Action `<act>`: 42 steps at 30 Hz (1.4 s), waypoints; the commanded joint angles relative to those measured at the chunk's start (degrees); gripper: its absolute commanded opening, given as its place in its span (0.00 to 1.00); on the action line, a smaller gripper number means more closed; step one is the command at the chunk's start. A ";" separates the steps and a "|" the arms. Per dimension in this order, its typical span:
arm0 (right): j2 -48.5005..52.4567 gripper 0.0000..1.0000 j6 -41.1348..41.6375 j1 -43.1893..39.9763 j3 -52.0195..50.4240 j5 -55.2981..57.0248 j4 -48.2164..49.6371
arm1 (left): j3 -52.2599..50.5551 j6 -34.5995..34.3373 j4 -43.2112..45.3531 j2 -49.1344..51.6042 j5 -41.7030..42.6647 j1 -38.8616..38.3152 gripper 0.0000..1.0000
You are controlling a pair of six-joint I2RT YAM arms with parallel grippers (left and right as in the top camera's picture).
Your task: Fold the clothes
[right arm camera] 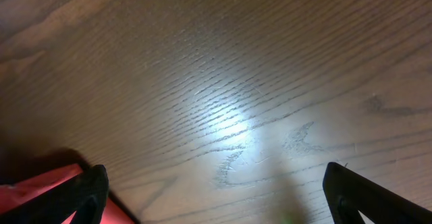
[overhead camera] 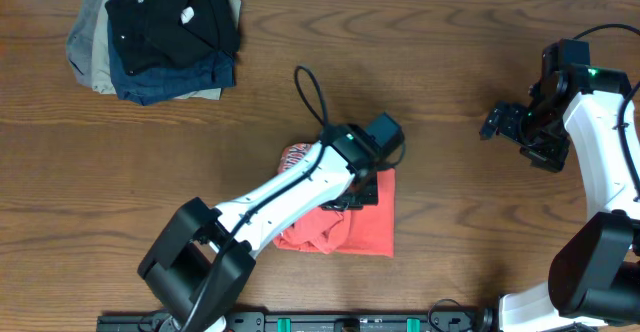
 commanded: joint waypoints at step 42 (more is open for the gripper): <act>0.28 0.99 -0.70 -0.22 0.76 -0.22 -0.13 | 4.09 -2.62 2.71 7.13 1.60 -6.86 0.27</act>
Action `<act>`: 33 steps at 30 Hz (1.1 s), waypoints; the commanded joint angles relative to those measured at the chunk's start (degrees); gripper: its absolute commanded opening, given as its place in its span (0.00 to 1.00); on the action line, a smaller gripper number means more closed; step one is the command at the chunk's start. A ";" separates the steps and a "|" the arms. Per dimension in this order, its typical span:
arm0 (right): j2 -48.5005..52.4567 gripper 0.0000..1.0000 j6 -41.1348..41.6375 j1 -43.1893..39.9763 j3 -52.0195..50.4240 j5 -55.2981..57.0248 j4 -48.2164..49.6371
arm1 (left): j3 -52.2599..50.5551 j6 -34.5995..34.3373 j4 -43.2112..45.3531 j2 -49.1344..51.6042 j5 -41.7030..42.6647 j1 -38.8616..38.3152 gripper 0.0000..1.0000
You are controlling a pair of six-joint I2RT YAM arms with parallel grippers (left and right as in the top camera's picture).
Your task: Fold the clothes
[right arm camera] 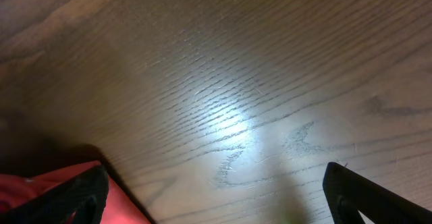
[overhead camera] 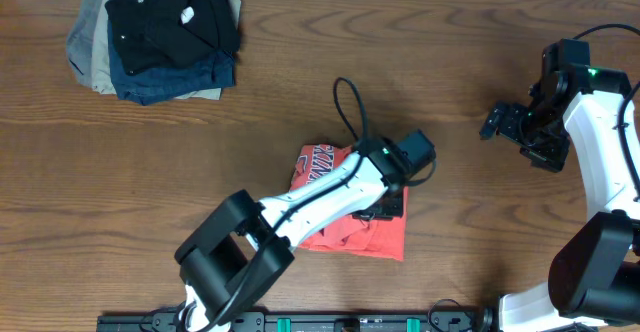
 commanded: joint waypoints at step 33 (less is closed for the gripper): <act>0.28 0.99 -0.70 -0.22 0.76 -0.22 -0.13 | 2.84 11.37 -21.86 -16.87 0.46 6.14 0.92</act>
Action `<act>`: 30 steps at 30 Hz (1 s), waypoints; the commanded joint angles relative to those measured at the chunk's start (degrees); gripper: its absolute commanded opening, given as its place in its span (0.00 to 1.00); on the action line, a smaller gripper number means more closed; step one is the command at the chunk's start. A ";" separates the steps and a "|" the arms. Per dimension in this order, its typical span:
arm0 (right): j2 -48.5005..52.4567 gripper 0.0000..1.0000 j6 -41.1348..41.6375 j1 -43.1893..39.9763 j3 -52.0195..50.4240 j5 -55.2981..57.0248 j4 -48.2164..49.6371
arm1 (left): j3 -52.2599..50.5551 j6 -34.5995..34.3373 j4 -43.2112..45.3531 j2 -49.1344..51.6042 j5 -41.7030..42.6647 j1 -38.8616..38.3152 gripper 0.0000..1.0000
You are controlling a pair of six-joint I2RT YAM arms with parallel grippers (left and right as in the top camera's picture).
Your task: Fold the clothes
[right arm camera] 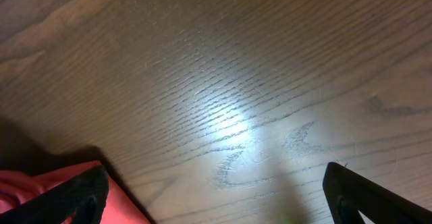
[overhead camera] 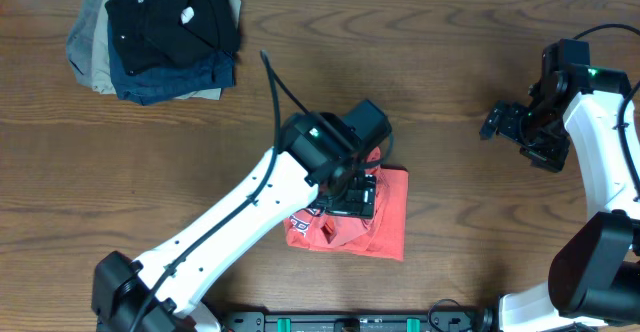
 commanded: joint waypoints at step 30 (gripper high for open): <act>0.28 0.99 -0.70 -0.22 0.76 -0.22 -0.13 | -6.82 -0.20 13.68 8.57 1.27 -11.78 0.26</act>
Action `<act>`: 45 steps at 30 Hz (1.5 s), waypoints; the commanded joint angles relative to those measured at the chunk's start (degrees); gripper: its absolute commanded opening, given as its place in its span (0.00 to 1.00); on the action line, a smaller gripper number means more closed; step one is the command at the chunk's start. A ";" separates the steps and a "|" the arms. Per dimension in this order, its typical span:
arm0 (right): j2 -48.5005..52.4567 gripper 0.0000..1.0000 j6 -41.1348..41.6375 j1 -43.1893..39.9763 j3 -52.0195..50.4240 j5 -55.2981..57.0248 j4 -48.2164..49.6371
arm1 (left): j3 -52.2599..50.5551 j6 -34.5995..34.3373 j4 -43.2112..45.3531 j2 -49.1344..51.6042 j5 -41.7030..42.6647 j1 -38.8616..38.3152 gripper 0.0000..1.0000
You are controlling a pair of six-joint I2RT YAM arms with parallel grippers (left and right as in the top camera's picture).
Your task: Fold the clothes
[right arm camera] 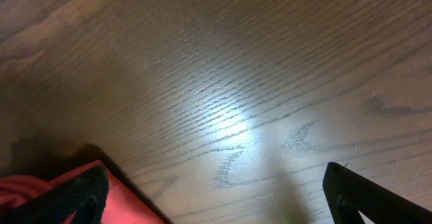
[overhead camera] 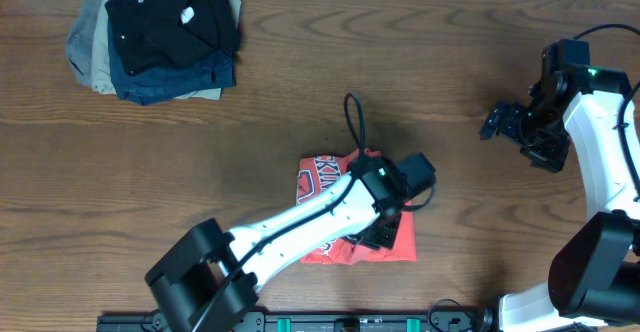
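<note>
A coral-red shirt (overhead camera: 335,187) lies folded into a compact bundle at the table's middle front, a printed patch showing at its upper left corner. My left gripper (overhead camera: 378,234) is down on the bundle's right lower part, its white arm lying across the cloth; the fingers are dark against the shirt and their gap is hidden. My right gripper (overhead camera: 498,122) hangs over bare wood at the right, open, with nothing between its fingers (right arm camera: 81,193). The shirt's corner (right arm camera: 101,200) shows at the lower left of the right wrist view.
A stack of folded dark, blue and tan clothes (overhead camera: 160,32) sits at the far left corner. The wooden table (overhead camera: 450,42) stretches between the shirt and the right arm. The left arm's cable (overhead camera: 352,122) loops up above the shirt.
My left gripper has gone from over the shirt's middle to its lower right part. The shirt's right edge sits a little further right and reaches further into the right wrist view.
My left gripper lay on the folded shirt, whose print showed at the left. Then gripper and shirt stood a little further right. Then the arm stood over the shirt's middle. Now it is at the lower right edge. The right arm stayed put, open.
</note>
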 commanded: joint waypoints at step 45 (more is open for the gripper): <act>0.28 0.99 -0.68 -0.20 0.76 -0.22 -0.13 | 2.73 -0.46 9.20 -1.05 0.85 -10.58 0.51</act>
